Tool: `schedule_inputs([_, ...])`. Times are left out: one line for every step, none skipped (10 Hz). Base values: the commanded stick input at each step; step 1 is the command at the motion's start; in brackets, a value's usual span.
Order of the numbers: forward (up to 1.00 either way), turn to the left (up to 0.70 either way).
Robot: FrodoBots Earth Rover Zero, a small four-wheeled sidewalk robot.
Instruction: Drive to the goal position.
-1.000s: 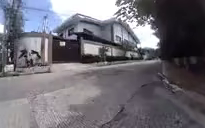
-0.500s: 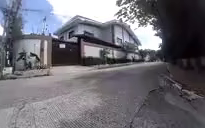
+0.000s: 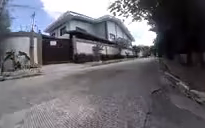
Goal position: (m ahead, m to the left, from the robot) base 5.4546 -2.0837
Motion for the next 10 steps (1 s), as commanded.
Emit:
schedule_inputs([0.7,-0.35])
schedule_inputs([0.7,-0.17])
schedule_inputs([0.7,-0.01])
schedule_inputs([0.7,0.0])
schedule_inputs([0.7,0.0])
schedule_inputs([0.7,0.0])
schedule_inputs([0.7,0.0])
schedule_inputs([0.7,0.0])
schedule_inputs([0.7,0.0])
schedule_inputs([0.7,0.0])
